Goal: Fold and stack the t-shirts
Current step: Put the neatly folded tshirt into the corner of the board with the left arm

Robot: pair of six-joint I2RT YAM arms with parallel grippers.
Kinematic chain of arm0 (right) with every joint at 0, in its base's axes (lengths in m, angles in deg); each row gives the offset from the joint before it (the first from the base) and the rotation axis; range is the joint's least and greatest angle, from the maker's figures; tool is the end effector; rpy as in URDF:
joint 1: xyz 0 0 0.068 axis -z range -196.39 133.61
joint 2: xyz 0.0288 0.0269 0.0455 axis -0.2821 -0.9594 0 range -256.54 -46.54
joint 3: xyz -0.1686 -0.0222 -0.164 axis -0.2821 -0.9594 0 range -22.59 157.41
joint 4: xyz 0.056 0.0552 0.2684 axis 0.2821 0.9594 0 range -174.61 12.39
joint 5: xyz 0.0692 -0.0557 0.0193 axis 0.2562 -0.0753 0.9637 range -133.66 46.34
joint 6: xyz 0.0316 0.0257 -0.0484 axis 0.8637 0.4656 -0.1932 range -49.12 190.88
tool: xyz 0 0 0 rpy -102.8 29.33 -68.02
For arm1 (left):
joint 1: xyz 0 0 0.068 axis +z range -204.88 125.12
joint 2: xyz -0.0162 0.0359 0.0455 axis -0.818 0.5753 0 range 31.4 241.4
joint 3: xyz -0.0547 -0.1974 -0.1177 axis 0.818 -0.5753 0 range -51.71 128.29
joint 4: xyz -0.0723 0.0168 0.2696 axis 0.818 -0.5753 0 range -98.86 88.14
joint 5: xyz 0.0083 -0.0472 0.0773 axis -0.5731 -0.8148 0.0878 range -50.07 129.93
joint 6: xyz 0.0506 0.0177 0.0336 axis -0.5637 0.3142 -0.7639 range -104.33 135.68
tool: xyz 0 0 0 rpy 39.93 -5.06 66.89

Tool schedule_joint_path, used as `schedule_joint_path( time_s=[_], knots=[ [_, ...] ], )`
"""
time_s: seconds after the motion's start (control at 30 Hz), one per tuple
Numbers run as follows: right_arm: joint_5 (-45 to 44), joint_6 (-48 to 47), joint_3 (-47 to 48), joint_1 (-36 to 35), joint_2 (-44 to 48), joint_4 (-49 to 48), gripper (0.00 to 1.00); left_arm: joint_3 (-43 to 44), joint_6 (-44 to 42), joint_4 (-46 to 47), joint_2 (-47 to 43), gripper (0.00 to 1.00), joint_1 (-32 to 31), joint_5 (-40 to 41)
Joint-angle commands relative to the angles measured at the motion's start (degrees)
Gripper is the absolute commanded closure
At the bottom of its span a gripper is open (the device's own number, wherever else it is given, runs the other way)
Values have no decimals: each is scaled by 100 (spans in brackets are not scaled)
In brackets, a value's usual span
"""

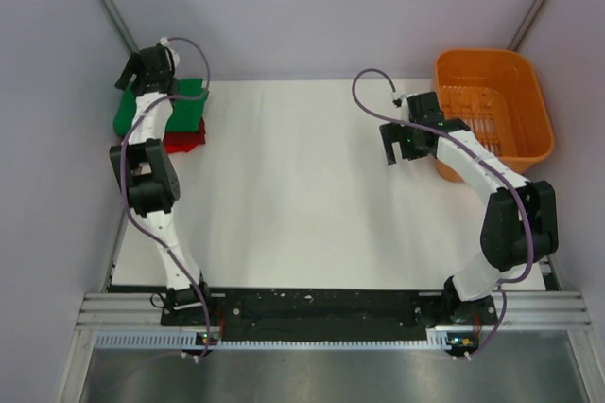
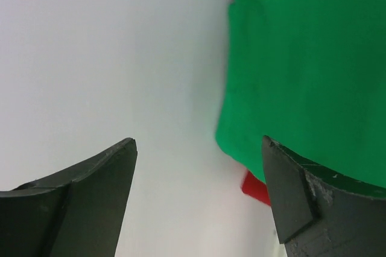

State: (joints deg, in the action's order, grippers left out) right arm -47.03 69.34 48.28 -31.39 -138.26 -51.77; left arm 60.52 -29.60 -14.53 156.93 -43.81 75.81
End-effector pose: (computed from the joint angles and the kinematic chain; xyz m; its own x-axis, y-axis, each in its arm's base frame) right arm 0.3561 0.0924 0.2026 -0.7721 -0.2347 -0.5906 -0.2456 0.9673 -0.0634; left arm 0.5092 0.1286 0.2453 -0.7805 0.4338 -0.4501 -0.1679 0.5482 0.8194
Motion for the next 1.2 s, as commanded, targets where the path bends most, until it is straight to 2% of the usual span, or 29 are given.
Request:
schedule_joint_path(
  time_s=[0.0,0.03,0.07,0.2,0.27,0.4,0.53,0.73,0.83,1.0,1.03,1.17],
  knots=[
    [48,-31,-38,-99,225,-32,1,-735,518,-383,-1249,12,-499,-817],
    [48,-13,-64,-90,251,-32,1,-859,694,-673,-1434,12,-596,-1089],
    [48,4,-99,-99,286,-41,1,-999,852,-928,-1627,2,-719,-1318],
    [-57,101,-266,-108,453,-146,1,-1903,1529,-1528,-2356,1,-1080,-2399],
    [-58,110,-415,-117,637,-269,1,-2553,1854,-1563,-2769,1,-1440,-2804],
    [-101,119,-881,-108,1068,-725,1,-3783,2487,-1345,-3630,1,-1678,-3831],
    [-225,338,-1557,-117,1507,-1454,1,-5548,2743,-73,-4615,1,-1678,-4422],
    [-339,576,-2866,-12,2219,-3123,1,-7625,3129,2485,-5644,1,-1678,-4423],
    [-549,611,-3596,94,2632,-4002,1,-8512,3350,3724,-5777,1,-1678,-4212],
    [-927,295,-4616,94,3125,-5259,1,-9744,3122,6078,-5655,1,-1678,-4439],
    [-954,269,-4783,94,3186,-5470,1,-9842,3130,6379,-5637,1,-1678,-4484],
    [-1051,216,-5232,94,3354,-6209,1,-9676,3104,5899,-5707,1,-1678,-4555]
  ],
)
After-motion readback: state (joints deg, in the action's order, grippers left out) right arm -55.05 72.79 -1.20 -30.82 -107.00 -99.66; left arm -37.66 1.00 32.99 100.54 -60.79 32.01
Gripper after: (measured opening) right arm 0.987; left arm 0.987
